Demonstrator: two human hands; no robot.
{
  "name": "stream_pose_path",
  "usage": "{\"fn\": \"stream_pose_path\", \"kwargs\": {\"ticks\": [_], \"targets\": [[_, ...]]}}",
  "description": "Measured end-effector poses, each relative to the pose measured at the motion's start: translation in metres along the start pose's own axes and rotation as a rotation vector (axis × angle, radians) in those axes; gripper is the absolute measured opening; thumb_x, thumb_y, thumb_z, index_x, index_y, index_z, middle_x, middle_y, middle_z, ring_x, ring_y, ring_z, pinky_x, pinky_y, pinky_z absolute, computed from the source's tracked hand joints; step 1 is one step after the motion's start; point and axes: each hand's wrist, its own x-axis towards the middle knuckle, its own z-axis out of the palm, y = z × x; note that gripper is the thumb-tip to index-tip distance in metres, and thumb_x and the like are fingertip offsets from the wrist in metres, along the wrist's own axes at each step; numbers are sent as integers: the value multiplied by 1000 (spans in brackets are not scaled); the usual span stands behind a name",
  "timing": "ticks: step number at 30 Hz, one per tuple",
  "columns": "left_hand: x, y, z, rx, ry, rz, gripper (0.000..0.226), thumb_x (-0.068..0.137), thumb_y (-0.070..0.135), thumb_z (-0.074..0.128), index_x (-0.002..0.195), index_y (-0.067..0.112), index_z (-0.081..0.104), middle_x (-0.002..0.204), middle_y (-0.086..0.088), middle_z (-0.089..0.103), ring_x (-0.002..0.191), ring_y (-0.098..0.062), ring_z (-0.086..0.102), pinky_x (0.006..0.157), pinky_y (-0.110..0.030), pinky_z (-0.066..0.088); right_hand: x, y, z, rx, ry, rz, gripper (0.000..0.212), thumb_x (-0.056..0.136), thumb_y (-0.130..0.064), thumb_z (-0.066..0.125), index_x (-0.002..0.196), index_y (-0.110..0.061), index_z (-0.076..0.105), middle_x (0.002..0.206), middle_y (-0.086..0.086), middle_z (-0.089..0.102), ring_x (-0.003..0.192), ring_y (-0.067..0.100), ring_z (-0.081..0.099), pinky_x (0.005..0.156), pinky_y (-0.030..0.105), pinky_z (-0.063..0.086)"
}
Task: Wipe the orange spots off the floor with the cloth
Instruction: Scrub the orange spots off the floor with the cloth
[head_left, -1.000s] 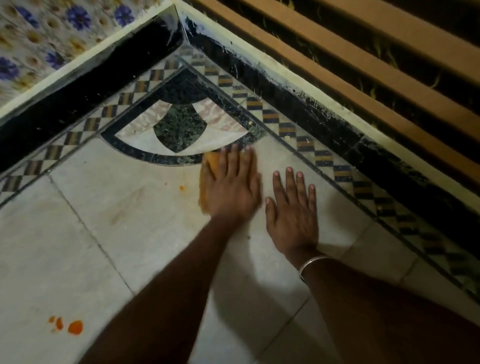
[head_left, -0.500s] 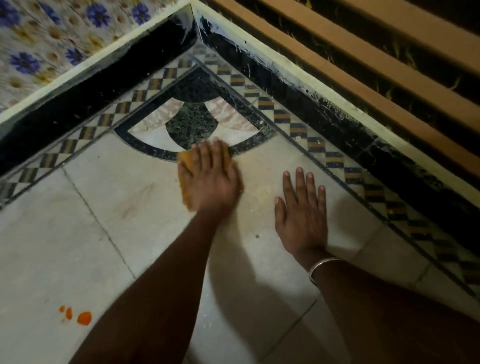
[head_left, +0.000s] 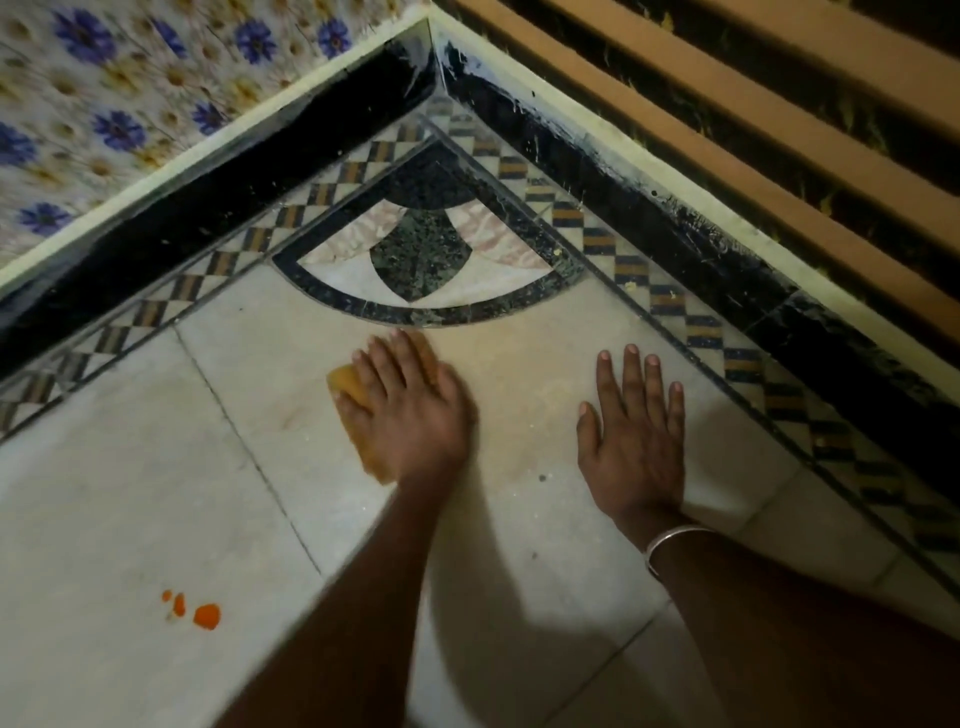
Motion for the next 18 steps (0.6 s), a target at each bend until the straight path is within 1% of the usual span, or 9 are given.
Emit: {"fn": "stream_pose_path", "kwargs": {"ticks": [3,5,7,9,12,13,15,17,18], "targets": [[-39,29,7,-15,-83,140,74,104,59,9,166,20,-5,174,-8,-5,160,-29,-11,124,-63,-6,0,0,-1,9,13,4,65,104,-47,24,164,-21,16,171,11,13,159,30,9,126,55,12],[-17,40,4,-5,-108,287,73,105,60,9,165,22,-8,174,-7,-8,160,-28,-13,124,-63,-7,1,-2,-2,11,26,-4,65,105,-46,25,164,-20,19,170,12,15,158,31,11,126,55,12],[21,29,-2,29,-76,338,72,105,61,6,165,24,-7,174,-6,-7,160,-26,-10,125,-62,-3,0,-1,0,15,32,-9,64,105,-46,26,163,-20,20,170,12,17,158,31,13,126,54,13],[38,2,-2,13,-56,213,71,105,60,4,166,24,-5,174,-5,-5,160,-26,-8,125,-62,-1,-2,0,2,7,40,-7,64,105,-47,24,164,-21,19,170,10,16,158,30,12,127,53,12],[-9,-9,-1,-4,-34,27,72,104,56,7,166,21,-5,174,-7,-4,161,-27,-7,125,-63,0,-1,1,3,-7,48,-3,64,105,-48,23,164,-21,18,170,10,17,158,30,13,127,53,12],[-28,1,1,1,-44,65,72,104,56,7,166,20,-5,174,-8,-6,160,-28,-8,124,-64,-1,-2,2,4,-8,51,-4,64,105,-48,23,164,-21,18,170,11,17,158,30,13,127,53,12],[-46,18,5,-15,-112,238,73,104,58,6,165,21,-8,173,-7,-11,160,-28,-13,124,-63,-8,-3,1,2,-3,48,-26,65,105,-47,24,164,-20,18,170,12,17,158,31,13,126,54,13],[-22,23,2,-5,-138,405,72,104,60,6,165,25,-8,173,-5,-10,160,-26,-13,124,-62,-8,-1,0,0,-2,37,-33,65,105,-46,23,164,-19,19,170,13,17,157,33,14,126,55,14],[-3,14,0,16,-122,425,71,104,61,4,165,26,-7,174,-3,-8,160,-25,-12,125,-62,-6,-1,-2,1,-11,30,-33,65,104,-47,22,164,-19,19,170,14,17,157,33,14,126,55,14]]}}
